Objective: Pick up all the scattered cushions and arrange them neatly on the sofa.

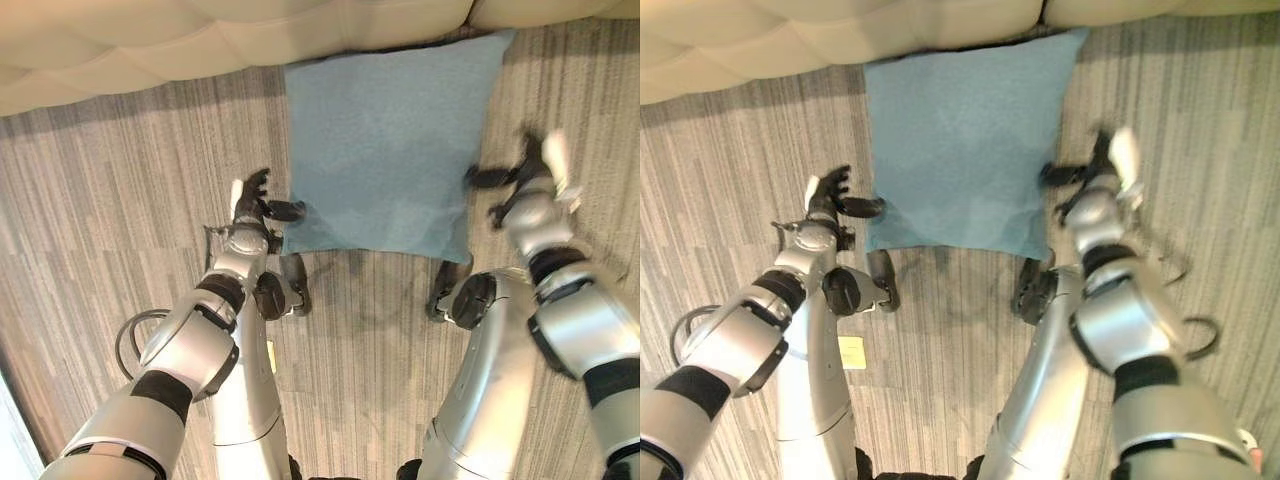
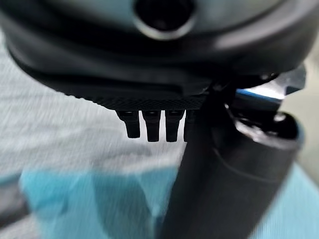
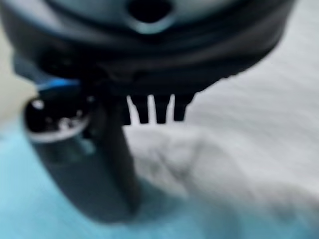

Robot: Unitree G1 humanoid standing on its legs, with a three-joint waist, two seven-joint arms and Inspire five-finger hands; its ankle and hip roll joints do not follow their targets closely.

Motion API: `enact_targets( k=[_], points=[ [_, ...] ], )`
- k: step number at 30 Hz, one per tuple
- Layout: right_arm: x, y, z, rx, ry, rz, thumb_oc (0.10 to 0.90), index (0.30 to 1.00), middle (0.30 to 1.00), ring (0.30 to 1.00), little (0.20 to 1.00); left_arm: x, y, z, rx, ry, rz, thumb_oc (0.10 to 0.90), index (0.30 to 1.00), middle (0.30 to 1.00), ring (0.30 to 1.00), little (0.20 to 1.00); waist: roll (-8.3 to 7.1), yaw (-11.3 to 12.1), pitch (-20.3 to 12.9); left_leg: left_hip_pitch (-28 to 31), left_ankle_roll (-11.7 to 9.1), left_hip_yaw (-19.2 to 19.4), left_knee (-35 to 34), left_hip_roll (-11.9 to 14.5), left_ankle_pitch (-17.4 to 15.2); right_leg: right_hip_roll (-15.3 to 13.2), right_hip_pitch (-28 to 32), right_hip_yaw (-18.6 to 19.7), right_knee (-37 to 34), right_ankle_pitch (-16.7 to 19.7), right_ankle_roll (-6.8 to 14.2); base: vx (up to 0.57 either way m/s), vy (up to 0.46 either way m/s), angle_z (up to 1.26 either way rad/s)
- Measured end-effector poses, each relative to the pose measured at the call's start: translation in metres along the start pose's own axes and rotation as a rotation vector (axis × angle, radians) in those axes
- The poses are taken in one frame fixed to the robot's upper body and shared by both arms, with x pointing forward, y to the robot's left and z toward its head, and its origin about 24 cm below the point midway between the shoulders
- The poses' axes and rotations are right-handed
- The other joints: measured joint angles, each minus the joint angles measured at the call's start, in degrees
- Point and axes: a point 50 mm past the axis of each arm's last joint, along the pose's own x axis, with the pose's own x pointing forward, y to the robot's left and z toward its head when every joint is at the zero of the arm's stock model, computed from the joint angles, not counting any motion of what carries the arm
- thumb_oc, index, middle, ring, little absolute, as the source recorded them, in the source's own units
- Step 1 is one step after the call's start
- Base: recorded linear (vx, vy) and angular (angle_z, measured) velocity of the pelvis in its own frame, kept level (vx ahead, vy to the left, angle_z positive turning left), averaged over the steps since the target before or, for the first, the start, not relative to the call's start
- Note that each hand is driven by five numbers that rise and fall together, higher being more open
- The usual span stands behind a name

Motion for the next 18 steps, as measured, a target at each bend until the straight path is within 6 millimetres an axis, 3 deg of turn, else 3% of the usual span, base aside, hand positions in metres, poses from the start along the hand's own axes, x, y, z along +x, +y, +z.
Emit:
enact_targets(
  k=[3,5,11,12,13,18],
  points=[
    [-0.012,0.034,0.017,0.096,-0.132,0.167,0.8,0.9,0.9,0.9,0.9,0.0,0.006,-0.001,-0.015,0.006,-0.012,0.8,0.9,0.9,0.9,0.9,-1.05,-1.39,-0.29,0.03,-0.02,0.42,-0.43,0.73,-0.32,0.74,-0.15,-0.18,-0.94,0.01,0.02,0.02,0.025,-0.16],
    [-0.02,0.046,0.025,0.1,-0.214,0.282,0.8,0.9,0.9,0.9,0.9,0.001,0.011,0.002,-0.043,0.004,-0.008,0.8,0.9,0.9,0.9,0.9,-1.15,-1.51,-0.31,0.25,0.01,0.64,-0.74,0.95,-0.35,1.47,-0.08,0.09,-1.03,-0.02,0.02,0.02,0.035,-0.06],
    [-0.016,0.04,0.012,0.098,-0.182,0.309,0.8,0.9,0.9,0.9,0.9,-0.001,0.011,-0.006,-0.123,0.025,-0.053,0.8,0.9,0.9,0.9,0.9,-1.13,-0.35,-0.32,1.81,-0.44,0.91,-1.43,0.81,-0.57,1.25,1.17,-0.05,-1.67,-0.2,-0.15,0.01,0.072,-0.01],
    [-0.016,0.041,0.012,0.098,-0.181,0.313,0.8,0.9,0.9,0.9,0.9,-0.001,0.011,-0.006,-0.137,0.029,-0.058,0.736,0.804,0.804,0.804,0.804,-1.13,-0.4,-0.32,1.82,-0.47,0.9,-1.52,0.94,-0.55,1.27,1.17,-0.06,-1.71,-0.2,-0.15,0.0,0.0,0.0],
    [-0.016,0.041,0.012,0.097,-0.18,0.318,0.4,0.3,0.3,0.3,0.3,-0.001,0.011,-0.006,-0.14,0.03,-0.059,0.4,0.3,0.3,0.3,0.3,-1.13,-0.39,-0.32,1.82,-0.46,0.9,-1.5,0.94,-0.56,1.26,1.17,-0.02,-1.71,-0.2,-0.16,0.01,0.033,0.0],
    [-0.015,0.04,0.01,0.093,-0.166,0.32,0.4,0.3,0.3,0.3,0.3,-0.001,0.011,-0.006,-0.186,0.036,-0.069,0.4,0.3,0.3,0.3,0.3,-1.07,-0.22,-0.36,1.9,-0.62,0.9,-1.72,0.92,-0.47,1.28,1.2,-0.11,-1.83,-0.19,-0.15,0.0,0.023,0.0]
  ],
)
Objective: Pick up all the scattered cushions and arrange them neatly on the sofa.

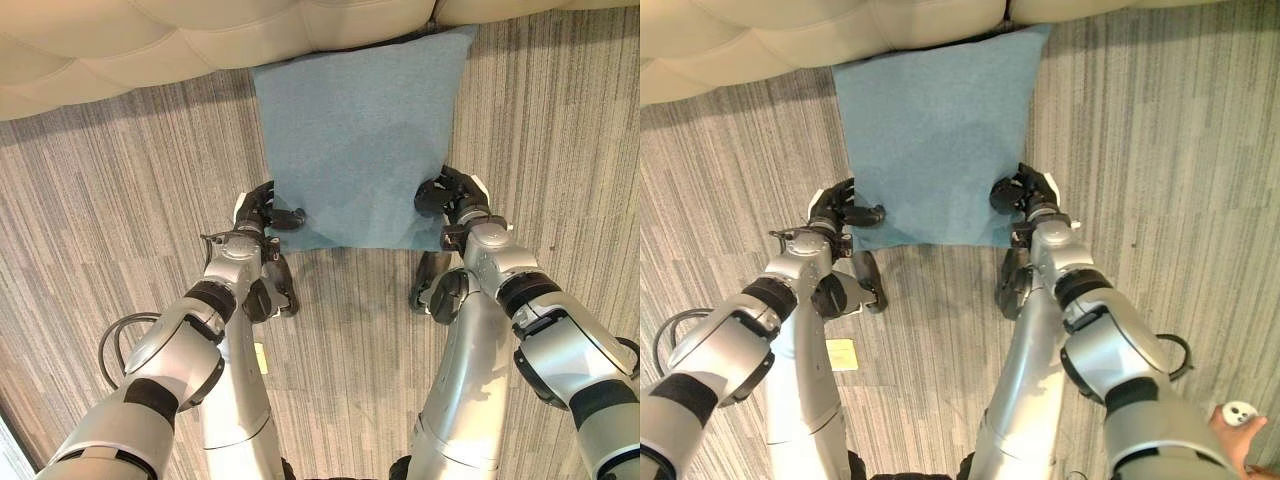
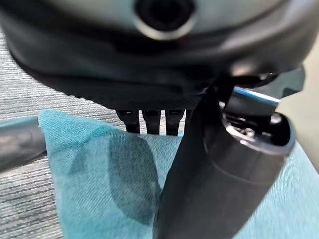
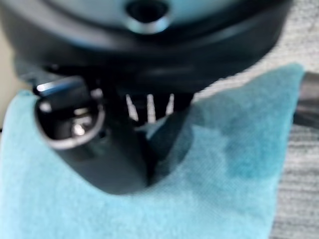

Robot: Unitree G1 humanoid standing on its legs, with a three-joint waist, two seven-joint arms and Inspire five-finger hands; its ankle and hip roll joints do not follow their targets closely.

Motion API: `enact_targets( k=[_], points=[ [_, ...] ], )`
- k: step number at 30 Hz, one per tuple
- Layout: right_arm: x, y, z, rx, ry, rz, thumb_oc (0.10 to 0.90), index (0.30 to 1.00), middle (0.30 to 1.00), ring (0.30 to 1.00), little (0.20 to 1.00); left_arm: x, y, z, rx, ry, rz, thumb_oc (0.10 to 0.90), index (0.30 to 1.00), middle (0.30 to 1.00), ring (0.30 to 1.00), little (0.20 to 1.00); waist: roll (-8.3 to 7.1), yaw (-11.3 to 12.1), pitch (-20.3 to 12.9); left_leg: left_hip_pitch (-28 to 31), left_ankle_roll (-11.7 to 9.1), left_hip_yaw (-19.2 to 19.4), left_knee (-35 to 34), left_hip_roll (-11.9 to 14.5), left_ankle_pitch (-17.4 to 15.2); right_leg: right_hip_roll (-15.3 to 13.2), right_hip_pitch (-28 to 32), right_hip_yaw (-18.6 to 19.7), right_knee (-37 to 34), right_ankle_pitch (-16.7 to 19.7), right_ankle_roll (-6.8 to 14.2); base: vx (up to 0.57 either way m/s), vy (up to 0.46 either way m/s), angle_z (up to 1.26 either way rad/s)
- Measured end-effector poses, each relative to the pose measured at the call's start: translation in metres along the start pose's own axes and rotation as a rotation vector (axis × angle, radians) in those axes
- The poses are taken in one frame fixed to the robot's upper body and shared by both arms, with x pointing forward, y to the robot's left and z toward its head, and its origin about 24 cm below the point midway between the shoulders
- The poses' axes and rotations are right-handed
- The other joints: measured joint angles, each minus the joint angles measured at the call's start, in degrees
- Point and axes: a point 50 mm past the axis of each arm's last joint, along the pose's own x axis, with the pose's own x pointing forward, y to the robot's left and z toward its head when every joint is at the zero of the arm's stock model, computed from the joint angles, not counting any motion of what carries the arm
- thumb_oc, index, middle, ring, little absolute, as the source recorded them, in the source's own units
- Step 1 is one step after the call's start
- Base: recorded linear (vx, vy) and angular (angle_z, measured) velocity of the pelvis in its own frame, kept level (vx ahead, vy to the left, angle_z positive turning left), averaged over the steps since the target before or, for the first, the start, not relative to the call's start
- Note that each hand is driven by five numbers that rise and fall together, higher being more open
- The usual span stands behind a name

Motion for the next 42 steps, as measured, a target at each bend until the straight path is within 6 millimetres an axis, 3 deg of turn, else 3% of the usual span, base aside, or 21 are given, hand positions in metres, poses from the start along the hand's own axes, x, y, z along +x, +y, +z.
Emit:
enact_targets(
  k=[11,14,17,19,20,21,22,23,24,25,26,27,31,33,35,36,37,38,40,42],
  points=[
    [0.0,-0.001,-0.001,0.02,-0.027,-0.082,0.4,0.3,0.3,0.3,0.3,0.0,-0.002,0.006,-0.136,-0.037,0.065,0.4,0.3,0.3,0.3,0.3,-0.2,0.01,-0.07,0.65,-1.04,0.29,-4.33,-0.22,0.79,0.08,1.09,-1.38,-4.37,1.16,0.64,-0.06,0.045,-0.02],
    [-0.003,0.012,0.006,0.163,-0.105,-0.105,0.4,0.3,0.3,0.3,0.3,-0.001,0.0,0.02,-0.209,-0.088,0.091,0.4,0.3,0.3,0.3,0.3,-0.37,-1.15,-0.1,0.99,-0.77,0.88,-8.43,-0.51,2.41,0.07,1.93,-2.3,-9.39,3.58,1.31,-0.18,0.109,-0.09],
    [-0.015,0.013,0.018,0.345,-0.234,-0.132,0.4,0.3,0.3,0.3,0.3,-0.008,-0.006,0.054,-0.31,-0.223,0.078,0.4,0.3,0.3,0.3,0.3,-0.34,-1.5,0.11,0.81,-0.75,0.25,-14.25,-1.99,5.28,-0.14,3.49,-4.26,-16.11,6.73,1.39,-0.22,0.102,-0.04],
    [-0.022,0.015,0.012,0.433,-0.278,-0.166,0.4,0.3,0.3,0.3,0.3,-0.015,-0.009,0.067,-0.334,-0.306,0.05,0.4,0.3,0.3,0.3,0.3,-0.25,-1.92,0.8,2.88,-0.96,-1.58,-18.39,-2.57,7.51,-0.72,8.45,-7.67,-21.57,8.54,1.26,-0.23,0.004,0.03],
    [-0.026,0.013,-0.001,0.464,-0.259,-0.187,0.4,0.3,0.3,0.3,0.3,-0.019,-0.014,0.066,-0.335,-0.321,0.024,0.4,0.3,0.3,0.3,0.3,-0.43,-2.24,1.11,5.68,-1.45,-2.23,-20.97,-3.11,8.6,-1.33,12.05,-8.85,-24.03,9.25,1.31,-0.21,-0.037,0.14],
    [-0.03,0.013,-0.009,0.48,-0.245,-0.201,0.4,0.3,0.3,0.3,0.3,-0.023,-0.017,0.061,-0.339,-0.325,0.008,0.4,0.3,0.3,0.3,0.3,-0.47,-2.36,0.74,7.11,-1.71,-2.31,-22.9,-3.36,9.36,-1.58,13.88,-9.39,-26.53,9.92,1.73,-0.17,-0.014,0.19],
    [-0.036,0.014,-0.022,0.487,-0.221,-0.201,0.4,0.3,0.3,0.3,0.3,-0.03,-0.019,0.052,-0.341,-0.332,-0.012,0.4,0.3,0.3,0.3,0.3,-0.67,-2.54,1.42,11.82,-1.48,-2.05,-26.24,-4.17,10.68,-2.52,18.79,-11.02,-29.15,11.01,0.38,-0.08,-0.003,0.2],
    [-0.049,0.014,-0.057,0.473,-0.153,-0.214,0.4,0.3,0.3,0.3,0.3,-0.037,-0.022,0.023,-0.327,-0.293,-0.019,0.4,0.3,0.3,0.3,0.3,-1.13,-2.55,-1.13,16.54,-1.8,-2.2,-30.96,-5.23,11.89,-2.45,23.53,-10.95,-33.75,11.84,1.63,-0.07,-0.002,0.16],
    [-0.057,0.017,-0.072,0.478,-0.118,-0.21,0.4,0.3,0.3,0.3,0.3,-0.041,-0.021,0.011,-0.327,-0.276,-0.018,0.4,0.3,0.3,0.3,0.3,-1.32,-2.14,-2.29,18.97,-2.0,-2.16,-33.11,-5.46,11.88,-2.31,25.86,-11.04,-35.8,11.84,2.45,-0.07,-0.008,0.06],
    [-0.074,0.025,-0.102,0.471,-0.056,-0.201,0.4,0.3,0.3,0.3,0.3,-0.048,-0.016,-0.016,-0.32,-0.241,0.001,0.4,0.3,0.3,0.3,0.3,-1.8,-1.64,-5.0,22.83,-2.28,-2.45,-35.75,-5.98,12.48,-1.85,29.96,-11.23,-38.76,12.08,3.12,-0.08,-0.032,0.0],
    [-0.084,0.033,-0.117,0.488,-0.008,-0.192,0.4,0.3,0.3,0.3,0.3,-0.052,-0.011,-0.032,-0.311,-0.205,0.022,0.4,0.3,0.3,0.3,0.3,-1.85,-1.73,-6.25,25.38,-2.35,-2.57,-37.26,-6.15,12.49,-2.03,32.84,-11.88,-40.31,12.03,3.19,-0.07,-0.031,0.0],
    [-0.093,0.039,-0.129,0.499,0.032,-0.181,0.4,0.3,0.3,0.3,0.3,-0.055,-0.007,-0.043,-0.313,-0.179,0.034,0.4,0.3,0.3,0.3,0.3,-1.79,-1.6,-7.67,27.05,-2.42,-2.97,-38.74,-6.17,12.63,-1.92,35.03,-12.96,-42.24,12.04,3.81,-0.03,-0.047,0.08],
    [-0.113,0.047,-0.155,0.51,0.137,-0.155,0.4,0.3,0.3,0.3,0.3,-0.073,0.004,-0.078,-0.347,-0.105,0.05,0.4,0.3,0.3,0.3,0.3,-2.09,-1.13,-6.42,38.82,-2.96,-3.09,-46.25,-7.3,15.22,-2.8,47.12,-15.67,-47.75,13.56,3.97,0.07,-0.133,0.2],
    [-0.134,0.048,-0.18,0.501,0.226,-0.152,0.4,0.3,0.3,0.3,0.3,-0.092,0.01,-0.116,-0.358,-0.001,0.065,0.4,0.3,0.3,0.3,0.3,-1.56,-0.05,-5.88,51.53,-3.63,-5.27,-55.17,-8.04,18.07,-1.41,60.69,-17.33,-53.21,13.62,4.47,0.0,-0.135,0.55],
    [-0.15,0.051,-0.193,0.49,0.267,-0.129,0.4,0.3,0.3,0.3,0.3,-0.105,0.019,-0.138,-0.347,0.057,0.088,0.4,0.3,0.3,0.3,0.3,-0.69,-0.02,-6.12,60.61,-4.76,-8.55,-61.98,-7.95,20.42,4.06,71.13,-11.13,-58.47,10.35,6.2,0.04,-0.157,0.74],
    [-0.151,0.05,-0.192,0.488,0.261,-0.122,0.4,0.3,0.3,0.3,0.3,-0.106,0.021,-0.139,-0.349,0.059,0.095,0.4,0.3,0.3,0.3,0.3,-0.53,0.62,-6.16,62.32,-4.83,-8.99,-63.24,-7.85,20.94,4.44,72.97,-11.02,-58.64,10.04,5.99,0.02,-0.114,0.5],
    [-0.148,0.05,-0.188,0.472,0.239,-0.097,0.4,0.3,0.3,0.3,0.3,-0.111,0.031,-0.145,-0.351,0.069,0.118,0.4,0.3,0.3,0.3,0.3,-0.12,2.44,-6.7,67.38,-5.78,-9.44,-67.19,-7.22,22.34,5.58,76.92,-11.35,-59.06,9.54,5.42,-0.01,-0.213,0.28],
    [-0.146,0.048,-0.184,0.455,0.215,-0.09,0.4,0.3,0.3,0.3,0.3,-0.112,0.031,-0.146,-0.354,0.07,0.118,0.4,0.3,0.3,0.3,0.3,0.7,2.82,-7.91,69.18,-5.96,-10.64,-69.01,-6.75,23.23,6.15,78.55,-12.62,-59.24,9.03,4.53,-0.01,-0.216,0.42],
    [-0.139,0.041,-0.174,0.425,0.171,-0.078,0.4,0.3,0.3,0.3,0.3,-0.111,0.032,-0.142,-0.392,0.052,0.119,0.4,0.3,0.3,0.3,0.3,2.4,2.53,-9.2,71.98,-6.94,-13.65,-73.58,-6.08,25.98,6.81,81.62,-15.54,-59.77,8.49,3.64,-0.02,-0.255,0.68],
    [-0.139,0.035,-0.174,0.397,0.168,-0.084,0.4,0.3,0.3,0.3,0.3,-0.115,0.027,-0.14,-0.415,0.041,0.098,0.4,0.3,0.3,0.3,0.3,2.95,2.87,-10.23,74.43,-7.19,-15.14,-75.93,-5.15,27.77,7.63,84.65,-17.46,-60.65,7.83,2.9,-0.02,-0.135,0.59]
  ],
)
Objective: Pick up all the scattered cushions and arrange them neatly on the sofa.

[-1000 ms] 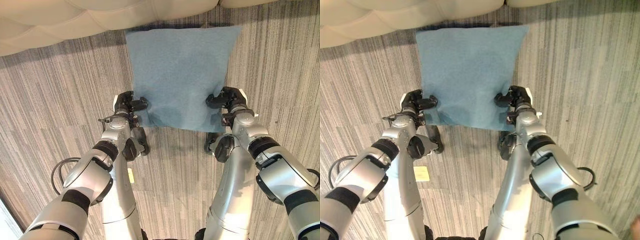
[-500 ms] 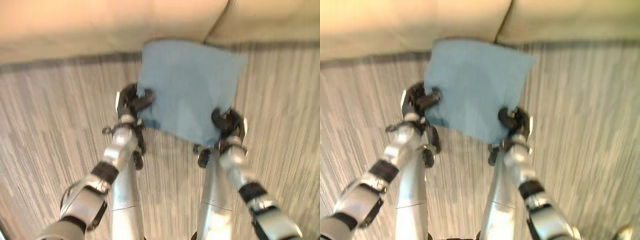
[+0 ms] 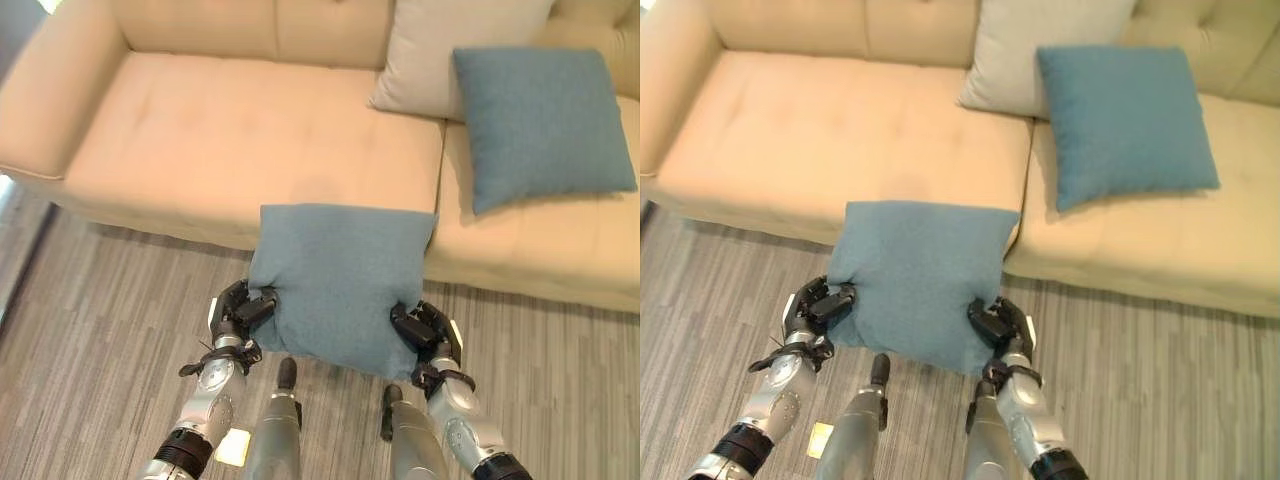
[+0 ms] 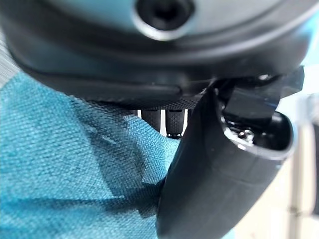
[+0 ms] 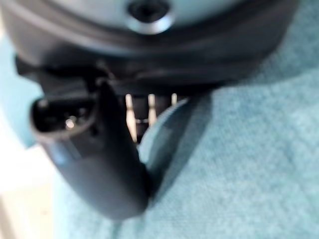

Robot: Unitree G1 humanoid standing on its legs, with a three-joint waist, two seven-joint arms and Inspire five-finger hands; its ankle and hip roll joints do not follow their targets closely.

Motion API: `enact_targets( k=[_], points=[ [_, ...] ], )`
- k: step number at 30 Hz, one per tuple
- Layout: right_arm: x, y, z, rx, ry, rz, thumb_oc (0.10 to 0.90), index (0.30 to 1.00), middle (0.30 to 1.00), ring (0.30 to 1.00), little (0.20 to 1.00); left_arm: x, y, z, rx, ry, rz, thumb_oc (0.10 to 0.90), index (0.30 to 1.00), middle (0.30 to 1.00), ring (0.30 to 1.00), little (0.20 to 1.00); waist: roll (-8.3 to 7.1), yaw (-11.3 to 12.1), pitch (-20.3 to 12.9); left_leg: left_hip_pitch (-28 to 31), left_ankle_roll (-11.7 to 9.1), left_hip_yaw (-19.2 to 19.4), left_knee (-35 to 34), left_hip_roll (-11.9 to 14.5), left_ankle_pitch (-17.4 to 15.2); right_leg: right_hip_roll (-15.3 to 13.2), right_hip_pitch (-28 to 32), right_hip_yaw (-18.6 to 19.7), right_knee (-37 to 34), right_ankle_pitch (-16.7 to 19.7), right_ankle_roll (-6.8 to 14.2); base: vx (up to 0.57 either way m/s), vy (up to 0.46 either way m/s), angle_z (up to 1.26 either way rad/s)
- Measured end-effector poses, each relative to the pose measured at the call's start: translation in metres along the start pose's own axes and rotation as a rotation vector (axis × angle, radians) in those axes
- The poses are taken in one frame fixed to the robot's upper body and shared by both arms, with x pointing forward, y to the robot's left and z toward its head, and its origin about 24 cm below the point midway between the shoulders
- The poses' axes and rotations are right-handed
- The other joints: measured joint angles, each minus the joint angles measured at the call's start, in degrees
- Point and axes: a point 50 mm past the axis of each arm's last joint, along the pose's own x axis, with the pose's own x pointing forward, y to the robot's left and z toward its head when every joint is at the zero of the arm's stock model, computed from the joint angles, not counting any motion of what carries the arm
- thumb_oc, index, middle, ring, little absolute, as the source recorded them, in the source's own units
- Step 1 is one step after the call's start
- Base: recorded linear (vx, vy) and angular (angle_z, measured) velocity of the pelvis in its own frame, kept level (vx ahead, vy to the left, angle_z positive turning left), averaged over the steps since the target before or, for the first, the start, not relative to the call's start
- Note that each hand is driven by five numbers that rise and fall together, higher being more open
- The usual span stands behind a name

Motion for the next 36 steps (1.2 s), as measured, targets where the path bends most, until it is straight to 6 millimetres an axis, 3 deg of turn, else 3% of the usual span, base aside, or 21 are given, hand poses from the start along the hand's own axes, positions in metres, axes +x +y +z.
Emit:
enact_targets(
  k=[3,6,7,8,9,10,12,14,15,16,17,20,21,25,27,28,31,32,33,34,36],
  points=[
    [-0.003,-0.007,0.0,-0.032,-0.004,0.008,0.4,0.3,0.3,0.3,0.3,-0.01,0.009,-0.009,-0.005,0.033,-0.001,0.4,0.3,0.3,0.3,0.3,0.77,1.39,-4.64,1.8,1.43,-0.69,-2.64,1.71,0.68,1.77,1.77,-1.88,0.02,-1.46,-1.47,-0.01,-0.1,0.29],
    [-0.007,-0.018,-0.003,-0.061,0.016,0.001,0.4,0.3,0.3,0.3,0.3,-0.013,0.004,-0.016,-0.004,0.062,-0.016,0.4,0.3,0.3,0.3,0.3,1.5,1.58,-6.28,2.27,1.94,0.01,-2.74,1.56,5.53,2.13,6.89,-6.27,-2.79,-1.58,-2.13,-0.06,-0.029,0.81],
    [-0.01,-0.02,-0.006,-0.064,0.027,0.001,0.4,0.3,0.3,0.3,0.3,-0.014,0.004,-0.018,0.006,0.065,-0.014,0.4,0.3,0.3,0.3,0.3,1.78,2.1,-7.44,2.35,4.12,2.12,-3.74,1.85,6.55,2.44,8.43,-8.75,-3.56,-2.02,-3.14,-0.04,0.039,0.95],
    [-0.011,-0.022,-0.007,-0.072,0.032,-0.001,0.4,0.3,0.3,0.3,0.3,-0.015,0.006,-0.019,0.011,0.072,-0.011,0.4,0.3,0.3,0.3,0.3,2.31,3.08,-8.68,2.9,9.89,5.5,-6.51,2.81,3.19,3.04,8.69,-10.19,-2.76,-2.62,-4.14,-0.03,0.066,0.86],
    [-0.011,-0.022,-0.008,-0.075,0.038,0.001,0.4,0.3,0.3,0.3,0.3,-0.015,0.007,-0.019,0.016,0.071,-0.008,0.4,0.3,0.3,0.3,0.3,1.78,3.37,-8.93,3.31,10.67,8.61,-7.39,3.48,0.8,2.15,9.2,-11.52,-3.07,-2.58,-4.47,0.01,0.078,0.82],
    [-0.012,-0.019,-0.011,-0.08,0.05,0.019,0.4,0.3,0.3,0.3,0.3,-0.015,0.011,-0.017,0.025,0.069,0.001,0.4,0.3,0.3,0.3,0.3,0.28,3.46,-9.8,3.4,9.2,12.77,-7.37,4.06,-3.13,0.95,9.58,-13.44,-4.34,-2.28,-5.07,0.01,0.1,0.78],
    [-0.012,-0.018,-0.011,-0.104,0.058,0.056,0.4,0.3,0.3,0.3,0.3,-0.015,0.018,-0.016,0.045,0.07,0.014,0.4,0.3,0.3,0.3,0.3,-0.52,5.1,-10.44,3.12,7.53,14.66,-3.58,4.31,-2.06,-0.55,10.84,-16.08,-5.13,-2.12,-5.43,0.0,0.103,0.76],
    [-0.013,-0.019,-0.013,-0.134,0.068,0.066,0.4,0.3,0.3,0.3,0.3,-0.019,0.021,-0.021,0.045,0.086,0.024,0.4,0.3,0.3,0.3,0.3,-1.0,4.74,-11.62,3.49,7.67,17.28,-0.43,4.64,-2.35,-1.31,11.62,-18.55,-5.44,-2.23,-5.4,0.15,0.184,0.75],
    [-0.013,-0.017,-0.013,-0.137,0.07,0.072,0.4,0.3,0.3,0.3,0.3,-0.019,0.022,-0.022,0.045,0.089,0.029,0.4,0.3,0.3,0.3,0.3,-1.01,3.92,-12.12,2.92,8.49,23.82,2.81,6.46,-2.97,-1.57,12.42,-20.75,-5.92,-2.14,-5.25,0.29,0.227,0.95],
    [-0.013,-0.016,-0.013,-0.156,0.067,0.079,0.4,0.3,0.3,0.3,0.3,-0.019,0.023,-0.022,0.046,0.089,0.032,0.4,0.3,0.3,0.3,0.3,-1.08,2.91,-12.31,3.5,7.88,26.73,2.91,7.07,-2.43,-1.85,13.19,-21.84,-5.82,-2.18,-5.06,0.28,0.274,1.07],
    [-0.013,-0.017,-0.011,-0.178,0.063,0.084,0.4,0.3,0.3,0.3,0.3,-0.019,0.024,-0.021,0.064,0.083,0.03,0.4,0.3,0.3,0.3,0.3,-1.39,3.0,-12.25,4.03,5.47,27.44,2.15,7.29,-0.41,-2.18,13.57,-21.05,-5.78,-2.4,-4.34,0.3,0.319,0.8],
    [-0.014,-0.013,-0.014,-0.21,0.074,0.106,0.4,0.3,0.3,0.3,0.3,-0.021,0.031,-0.02,0.115,0.077,0.043,0.4,0.3,0.3,0.3,0.3,-4.68,3.13,-12.33,4.78,4.41,24.87,1.93,3.29,-1.3,-5.56,14.2,-20.51,-4.52,-2.87,-2.04,0.25,0.35,0.4],
    [-0.014,-0.008,-0.014,-0.229,0.07,0.134,0.4,0.3,0.3,0.3,0.3,-0.02,0.036,-0.019,0.134,0.081,0.062,0.4,0.3,0.3,0.3,0.3,-6.13,3.27,-12.42,5.27,5.54,24.91,1.93,0.6,-2.29,-8.74,13.79,-20.16,-1.89,-2.44,-1.27,0.26,0.397,0.33],
    [-0.017,0.004,-0.017,-0.247,0.071,0.189,0.4,0.3,0.3,0.3,0.3,-0.019,0.049,-0.012,0.189,0.065,0.094,0.4,0.3,0.3,0.3,0.3,-7.03,2.62,-12.48,7.02,9.35,24.0,3.2,-5.24,-5.7,-15.51,11.98,-16.72,8.23,2.32,-2.47,0.26,0.283,0.43],
    [-0.018,0.009,-0.018,-0.244,0.075,0.22,0.4,0.3,0.3,0.3,0.3,-0.017,0.052,-0.007,0.204,0.046,0.105,0.4,0.3,0.3,0.3,0.3,-6.11,2.21,-12.38,8.0,10.22,22.0,1.49,-5.94,-5.84,-14.34,8.69,-10.86,12.33,4.19,-2.36,0.25,0.059,0.41],
    [-0.019,0.016,-0.019,-0.237,0.076,0.248,0.4,0.3,0.3,0.3,0.3,-0.016,0.058,-0.001,0.217,0.029,0.124,0.4,0.3,0.3,0.3,0.3,-5.7,1.85,-12.18,8.49,11.33,20.24,-0.34,-6.02,-5.96,-10.9,6.49,-7.31,11.77,3.05,-1.23,0.25,-0.038,0.54],
    [-0.02,0.024,-0.017,-0.247,0.068,0.303,0.4,0.3,0.3,0.3,0.3,-0.014,0.066,0.008,0.252,0.006,0.139,0.4,0.3,0.3,0.3,0.3,-4.37,-0.01,-11.29,10.03,11.06,15.16,-5.68,-6.6,-2.87,-4.18,3.05,-4.63,-0.22,1.95,-0.04,0.29,-0.094,0.79],
    [-0.02,0.024,-0.016,-0.25,0.063,0.306,0.4,0.3,0.3,0.3,0.3,-0.014,0.066,0.009,0.26,0.005,0.138,0.4,0.3,0.3,0.3,0.3,-4.35,-0.78,-10.98,10.33,10.51,14.56,-6.74,-6.98,-1.34,-3.13,2.41,-3.5,-4.75,3.12,-0.21,0.41,-0.156,0.79],
    [-0.019,0.023,-0.015,-0.26,0.061,0.311,0.4,0.3,0.3,0.3,0.3,-0.015,0.066,0.007,0.257,0.01,0.139,0.4,0.3,0.3,0.3,0.3,-5.27,-0.52,-11.0,10.67,10.18,13.41,-7.24,-8.14,-2.92,-2.63,-0.46,-2.06,-6.01,3.91,0.12,0.42,-0.155,0.66],
    [-0.019,0.022,-0.013,-0.271,0.054,0.319,0.4,0.3,0.3,0.3,0.3,-0.015,0.066,0.005,0.252,0.015,0.142,0.4,0.3,0.3,0.3,0.3,-5.48,-0.76,-10.72,10.55,10.16,12.56,-7.32,-8.37,-3.13,-1.77,-2.0,0.71,-10.35,5.5,0.95,0.47,-0.181,0.59],
    [-0.018,0.018,-0.011,-0.296,0.05,0.314,0.4,0.3,0.3,0.3,0.3,-0.015,0.063,0.002,0.258,0.02,0.133,0.4,0.3,0.3,0.3,0.3,-6.18,-1.74,-9.92,11.02,10.01,11.81,-8.02,-8.81,-3.28,-2.38,-5.38,0.2,-20.32,11.68,2.25,0.54,-0.202,0.75]
  ],
)
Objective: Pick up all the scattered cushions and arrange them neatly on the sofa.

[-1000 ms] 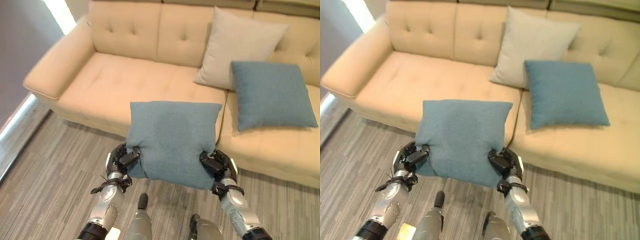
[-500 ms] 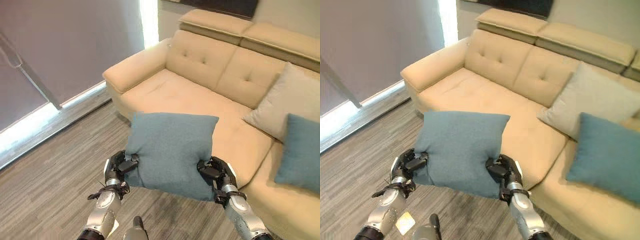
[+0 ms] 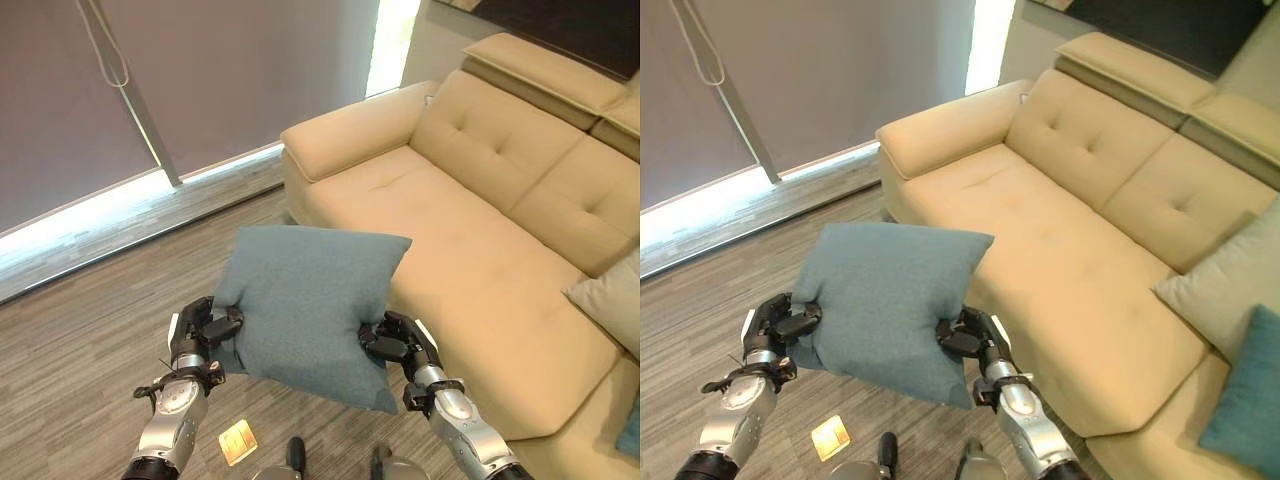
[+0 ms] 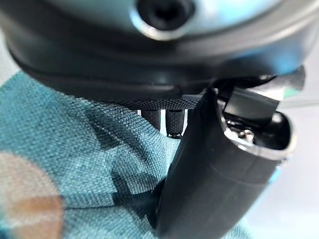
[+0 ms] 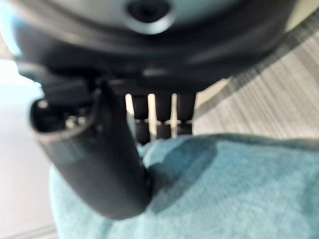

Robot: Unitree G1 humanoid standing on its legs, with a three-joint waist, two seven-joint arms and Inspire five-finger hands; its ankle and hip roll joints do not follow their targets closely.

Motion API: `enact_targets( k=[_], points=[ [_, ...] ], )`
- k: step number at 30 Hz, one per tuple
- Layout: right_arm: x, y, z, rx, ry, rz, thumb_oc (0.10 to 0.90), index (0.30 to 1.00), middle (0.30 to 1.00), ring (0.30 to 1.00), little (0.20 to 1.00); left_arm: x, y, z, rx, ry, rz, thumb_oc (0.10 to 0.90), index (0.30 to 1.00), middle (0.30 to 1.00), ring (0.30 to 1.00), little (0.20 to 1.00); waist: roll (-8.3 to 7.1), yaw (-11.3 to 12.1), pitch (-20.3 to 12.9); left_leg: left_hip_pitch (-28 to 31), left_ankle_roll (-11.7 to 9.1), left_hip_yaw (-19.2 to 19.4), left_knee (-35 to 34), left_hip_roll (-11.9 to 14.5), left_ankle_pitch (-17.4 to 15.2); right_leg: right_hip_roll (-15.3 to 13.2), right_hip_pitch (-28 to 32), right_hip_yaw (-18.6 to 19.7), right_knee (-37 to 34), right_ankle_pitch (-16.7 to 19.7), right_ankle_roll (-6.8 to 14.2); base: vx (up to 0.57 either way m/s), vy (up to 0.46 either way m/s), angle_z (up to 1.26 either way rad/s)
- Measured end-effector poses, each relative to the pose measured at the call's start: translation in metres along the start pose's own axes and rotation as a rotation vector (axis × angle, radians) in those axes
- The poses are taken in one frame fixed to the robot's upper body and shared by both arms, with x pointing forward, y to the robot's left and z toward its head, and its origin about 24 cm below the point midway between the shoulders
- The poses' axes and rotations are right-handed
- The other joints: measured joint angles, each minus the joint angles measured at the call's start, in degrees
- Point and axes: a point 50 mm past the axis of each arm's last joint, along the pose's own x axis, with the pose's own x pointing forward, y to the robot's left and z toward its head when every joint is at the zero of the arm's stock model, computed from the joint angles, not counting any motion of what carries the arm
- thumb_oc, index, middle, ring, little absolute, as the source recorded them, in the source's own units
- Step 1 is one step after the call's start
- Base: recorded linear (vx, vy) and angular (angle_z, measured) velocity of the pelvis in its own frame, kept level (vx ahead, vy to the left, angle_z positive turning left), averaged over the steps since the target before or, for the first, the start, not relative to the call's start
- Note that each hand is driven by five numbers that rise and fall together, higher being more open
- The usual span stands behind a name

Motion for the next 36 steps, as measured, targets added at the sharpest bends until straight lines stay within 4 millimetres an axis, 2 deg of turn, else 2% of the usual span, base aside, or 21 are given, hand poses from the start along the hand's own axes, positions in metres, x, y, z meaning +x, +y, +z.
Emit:
enact_targets(
  k=[2,5,7,8,9,10,12,13,14,18,19,20,21,23,24,26,29,33,34,35,36],
  points=[
    [0.0,-0.001,0.0,-0.017,0.002,0.0,0.4,0.3,0.3,0.3,0.3,-0.001,0.0,-0.002,0.011,0.004,0.001,0.4,0.3,0.3,0.3,0.3,-0.62,-0.27,0.59,0.49,-0.35,-1.28,0.06,-0.25,-0.29,-1.03,-1.56,-0.58,-3.93,2.48,-0.22,0.44,-0.206,0.53],
    [-0.003,-0.001,-0.009,-0.059,0.044,0.024,0.4,0.3,0.3,0.3,0.3,-0.009,0.008,-0.014,0.03,0.047,0.016,0.4,0.3,0.3,0.3,0.3,-2.68,-1.28,0.01,4.08,-3.0,-4.39,-1.03,0.15,-2.53,-2.86,-0.25,-2.63,-0.43,3.94,-0.82,0.47,-0.246,0.58],
    [-0.002,-0.004,-0.008,-0.079,0.044,0.034,0.4,0.3,0.3,0.3,0.3,-0.014,0.009,-0.021,0.021,0.067,0.028,0.4,0.3,0.3,0.3,0.3,-0.88,-1.5,0.03,5.31,-4.54,-4.59,-0.31,4.53,-4.48,0.76,0.48,-3.18,1.73,5.21,-0.96,0.3,-0.262,0.29],
    [-0.002,-0.006,-0.008,-0.096,0.045,0.038,0.4,0.3,0.3,0.3,0.3,-0.015,0.01,-0.022,0.032,0.07,0.025,0.4,0.3,0.3,0.3,0.3,-1.14,-1.42,0.34,3.86,-4.72,-3.62,6.16,6.36,-6.12,2.47,1.07,-3.26,3.17,5.37,-3.02,0.25,-0.43,0.27],
    [0.001,-0.009,-0.006,-0.126,0.047,0.043,0.4,0.3,0.3,0.3,0.3,-0.013,0.009,-0.021,0.035,0.068,0.02,0.4,0.3,0.3,0.3,0.3,-1.44,-1.52,0.72,-2.21,-7.33,-2.19,19.82,8.12,-7.06,4.37,1.43,-3.88,5.64,2.58,-6.86,0.3,-0.525,0.12],
    [0.0,-0.015,-0.006,-0.155,0.051,0.036,0.4,0.3,0.3,0.3,0.3,-0.013,0.007,-0.022,0.048,0.072,0.007,0.4,0.3,0.3,0.3,0.3,-2.34,-1.23,0.76,-8.48,-5.29,-1.84,33.97,9.65,-4.46,5.54,1.98,-4.36,6.65,2.93,-9.63,0.1,-0.243,-0.07],
    [0.001,-0.02,0.0,-0.181,0.034,0.03,0.4,0.3,0.3,0.3,0.3,-0.015,0.002,-0.027,0.048,0.088,-0.015,0.4,0.3,0.3,0.3,0.3,-1.91,-0.02,1.03,-14.35,-4.5,-3.32,48.87,11.79,-0.47,7.74,3.63,-4.38,8.49,1.06,-12.67,0.21,-0.214,-0.42],
    [0.002,-0.025,0.005,-0.195,0.02,0.015,0.4,0.3,0.3,0.3,0.3,-0.013,-0.004,-0.025,0.042,0.083,-0.036,0.4,0.3,0.3,0.3,0.3,-1.34,-0.68,1.53,-17.49,-4.06,-2.95,53.21,11.97,-1.08,8.82,4.02,-4.32,8.93,-0.44,-13.68,0.36,-0.225,-0.31],
    [0.002,-0.029,0.009,-0.202,0.011,-0.002,0.4,0.3,0.3,0.3,0.3,-0.012,-0.009,-0.023,0.035,0.074,-0.053,0.4,0.3,0.3,0.3,0.3,-1.96,-0.92,2.05,-19.39,-3.02,-0.91,53.83,11.83,-2.66,9.05,4.4,-4.67,9.0,-0.82,-13.67,0.32,-0.092,-0.08],
    [0.002,-0.036,0.016,-0.25,-0.009,-0.012,0.4,0.3,0.3,0.3,0.3,-0.008,-0.016,-0.018,0.032,0.057,-0.08,0.4,0.3,0.3,0.3,0.3,-3.35,-1.38,3.23,-20.0,-4.87,2.89,40.02,13.29,-2.24,11.0,6.82,-4.23,8.7,-2.07,-15.96,0.31,0.029,-0.18],
    [0.003,-0.035,0.018,-0.254,-0.015,-0.012,0.4,0.3,0.3,0.3,0.3,-0.008,-0.015,-0.018,0.035,0.057,-0.081,0.4,0.3,0.3,0.3,0.3,-3.11,-1.49,3.92,-20.68,-5.15,0.67,37.75,13.14,-2.26,12.26,8.43,-2.52,7.59,-3.35,-14.22,0.56,0.166,-0.61],
    [0.003,-0.034,0.017,-0.254,-0.015,-0.008,0.4,0.3,0.3,0.3,0.3,-0.009,-0.014,-0.019,0.035,0.06,-0.076,0.4,0.3,0.3,0.3,0.3,-3.14,-0.81,4.17,-19.54,-5.46,-2.1,32.32,12.54,-2.1,12.98,9.29,-1.31,7.21,-2.78,-14.33,0.31,0.113,-0.52],
    [0.003,-0.033,0.017,-0.255,-0.015,-0.006,0.4,0.3,0.3,0.3,0.3,-0.009,-0.013,-0.019,0.035,0.061,-0.074,0.4,0.3,0.3,0.3,0.3,-2.78,-0.51,4.21,-19.38,-5.64,-3.28,30.04,12.58,-2.0,13.52,9.92,-0.57,6.43,-2.64,-14.48,0.32,0.113,-0.74],
    [0.003,-0.031,0.016,-0.258,-0.012,0.003,0.4,0.3,0.3,0.3,0.3,-0.008,-0.011,-0.019,0.032,0.06,-0.065,0.4,0.3,0.3,0.3,0.3,-1.54,0.33,5.03,-16.26,-8.42,-6.17,15.97,12.86,-0.21,15.35,12.56,0.42,4.44,-2.28,-14.86,0.55,0.205,-0.54],
    [0.002,-0.031,0.015,-0.267,-0.009,0.006,0.4,0.3,0.3,0.3,0.3,-0.007,-0.011,-0.018,0.03,0.057,-0.065,0.4,0.3,0.3,0.3,0.3,-0.62,0.15,5.42,-16.21,-9.45,-5.18,11.38,12.92,0.87,16.51,14.36,1.53,2.45,-3.52,-12.98,0.62,0.232,-0.31],
    [0.002,-0.031,0.015,-0.28,-0.007,0.007,0.4,0.3,0.3,0.3,0.3,-0.006,-0.01,-0.017,0.033,0.056,-0.06,0.4,0.3,0.3,0.3,0.3,-0.08,0.81,5.67,-16.55,-9.77,-2.89,6.61,13.41,1.6,17.19,16.46,2.0,0.48,-3.3,-12.95,0.52,0.215,-0.26],
    [0.002,-0.029,0.013,-0.329,-0.005,0.015,0.4,0.3,0.3,0.3,0.3,-0.008,-0.005,-0.024,0.052,0.082,-0.042,0.4,0.3,0.3,0.3,0.3,0.51,3.35,5.55,-16.95,-9.3,-0.3,6.43,13.72,2.81,17.96,21.18,5.29,-1.72,-3.92,-13.02,0.56,0.292,-0.55],
    [0.002,-0.032,0.016,-0.389,-0.012,0.024,0.4,0.3,0.3,0.3,0.3,-0.01,-0.008,-0.032,0.074,0.111,-0.042,0.4,0.3,0.3,0.3,0.3,1.3,3.4,4.51,-15.63,-6.16,1.19,7.81,11.3,4.57,15.55,23.37,7.87,0.51,-8.41,-9.92,0.35,0.263,-0.4],
    [0.001,-0.033,0.016,-0.41,-0.012,0.025,0.4,0.3,0.3,0.3,0.3,-0.012,-0.009,-0.036,0.077,0.129,-0.041,0.4,0.3,0.3,0.3,0.3,2.52,3.03,3.83,-13.26,-3.68,2.62,7.01,11.45,6.22,14.88,21.89,7.87,6.2,-11.51,-7.44,0.13,0.159,-0.51],
    [0.001,-0.031,0.014,-0.422,-0.004,0.035,0.4,0.3,0.3,0.3,0.3,-0.015,-0.011,-0.04,0.078,0.142,-0.046,0.4,0.3,0.3,0.3,0.3,3.3,2.48,2.91,-10.6,-5.01,4.4,5.27,11.98,8.81,13.74,18.84,6.83,14.85,-14.74,-4.45,0.2,0.227,-0.39],
    [0.002,-0.025,0.013,-0.402,-0.01,0.033,0.4,0.3,0.3,0.3,0.3,-0.011,-0.007,-0.035,0.099,0.127,-0.035,0.4,0.3,0.3,0.3,0.3,1.35,1.46,2.42,-10.33,-1.82,6.27,5.38,9.68,7.37,10.54,14.18,5.5,23.61,-14.88,-3.24,0.33,0.334,-0.51]
  ],
)
